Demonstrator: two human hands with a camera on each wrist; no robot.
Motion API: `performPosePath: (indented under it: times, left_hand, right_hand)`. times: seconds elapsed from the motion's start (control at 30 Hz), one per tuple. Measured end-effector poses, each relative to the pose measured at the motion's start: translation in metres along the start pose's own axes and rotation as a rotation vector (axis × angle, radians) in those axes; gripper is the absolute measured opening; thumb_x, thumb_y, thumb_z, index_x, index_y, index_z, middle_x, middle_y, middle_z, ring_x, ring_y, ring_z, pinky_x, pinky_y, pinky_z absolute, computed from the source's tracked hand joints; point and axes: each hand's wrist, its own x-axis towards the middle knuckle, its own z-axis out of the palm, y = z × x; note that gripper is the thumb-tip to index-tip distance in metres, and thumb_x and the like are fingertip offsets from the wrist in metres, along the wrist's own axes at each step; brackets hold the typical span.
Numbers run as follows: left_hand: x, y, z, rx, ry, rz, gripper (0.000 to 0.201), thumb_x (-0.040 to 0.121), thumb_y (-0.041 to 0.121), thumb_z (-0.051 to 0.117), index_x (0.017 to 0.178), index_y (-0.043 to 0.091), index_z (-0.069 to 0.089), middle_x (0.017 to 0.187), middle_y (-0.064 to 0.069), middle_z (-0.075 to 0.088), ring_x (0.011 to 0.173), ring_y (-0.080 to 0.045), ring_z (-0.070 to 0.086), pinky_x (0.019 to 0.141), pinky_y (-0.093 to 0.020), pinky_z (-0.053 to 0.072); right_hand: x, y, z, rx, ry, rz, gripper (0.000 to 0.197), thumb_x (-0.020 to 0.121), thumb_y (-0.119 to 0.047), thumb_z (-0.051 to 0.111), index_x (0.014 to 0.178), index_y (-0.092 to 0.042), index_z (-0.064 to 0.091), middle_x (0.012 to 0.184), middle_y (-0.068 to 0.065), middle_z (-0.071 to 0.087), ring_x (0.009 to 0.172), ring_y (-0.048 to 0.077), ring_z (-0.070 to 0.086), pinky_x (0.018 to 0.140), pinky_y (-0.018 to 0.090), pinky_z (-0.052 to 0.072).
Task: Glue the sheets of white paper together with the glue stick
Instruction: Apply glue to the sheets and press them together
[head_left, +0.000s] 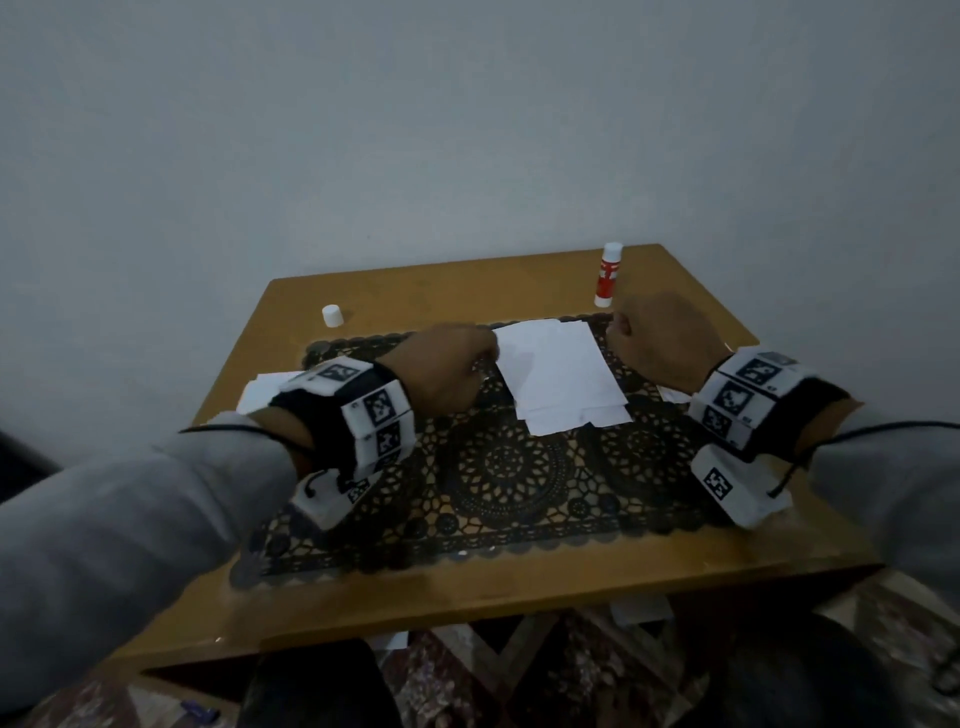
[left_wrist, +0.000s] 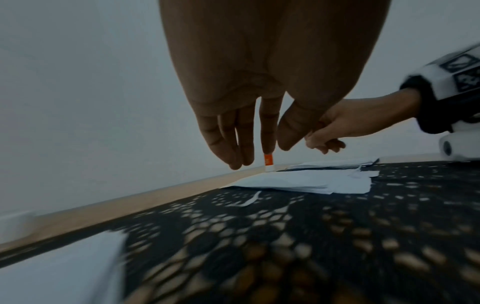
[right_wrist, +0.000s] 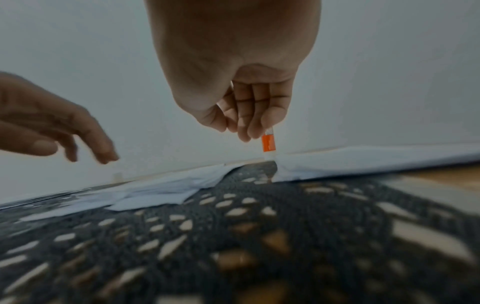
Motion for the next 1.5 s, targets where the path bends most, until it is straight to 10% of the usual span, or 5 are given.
performPosePath:
  times: [0.2,0.4,0.87,1.23,1.5]
  left_hand:
    - [0.053,0.037,0.019,0.11,-0.191,0.042,0.055,0.094,0.042,0.05,0.141,0.016,0.038,0.141,-0.009,0.045,0.127,-0.026,0.044,0.104,-0.037,0.038]
    - [0.072,0.049,0.029,0.189,-0.244,0.048,0.075,0.077,0.062,0.064,0.135,0.02,0.043,0.126,-0.006,0.054,0.111,-0.024,0.051,0.08,-0.028,0.034]
    - [0.058,0.049,0.011,0.066,-0.143,0.205,0.025,0.089,0.021,0.059,0.111,0.015,0.071,0.114,0.001,0.069,0.103,-0.018,0.062,0.083,-0.018,0.039]
    - [0.022,0.024,-0.014,0.053,0.135,0.189,0.013,0.081,0.01,0.06,0.087,0.012,0.072,0.09,-0.003,0.072,0.082,-0.022,0.065,0.075,-0.038,0.051]
    - [-0.061,-0.01,-0.018,-0.1,0.151,0.337,0.016,0.071,0.003,0.065,0.072,0.019,0.067,0.089,0.002,0.068,0.084,-0.015,0.061,0.074,-0.027,0.047]
  right_hand:
    - [0.005,0.008,0.004,0.026,-0.024,0.03,0.017,0.091,-0.017,0.052,0.075,-0.012,0.048,0.082,0.011,0.057,0.074,0.026,0.051,0.061,0.031,0.036]
    - [0.01,0.022,0.008,0.076,-0.057,0.08,0.03,0.089,-0.018,0.054,0.064,-0.021,0.038,0.076,0.007,0.057,0.075,0.025,0.055,0.065,0.034,0.042]
    - [0.009,0.011,0.013,0.102,-0.049,0.02,0.033,0.088,-0.018,0.056,0.061,-0.021,0.038,0.083,0.007,0.051,0.077,0.023,0.051,0.056,0.027,0.031]
    - [0.005,0.0,0.015,0.064,-0.065,0.023,0.031,0.087,-0.019,0.055,0.06,-0.019,0.039,0.077,0.012,0.058,0.072,0.029,0.056,0.057,0.029,0.035]
    - [0.003,-0.002,0.014,0.064,-0.075,0.044,0.028,0.087,-0.018,0.056,0.062,-0.019,0.043,0.078,0.009,0.058,0.074,0.028,0.055,0.059,0.03,0.034]
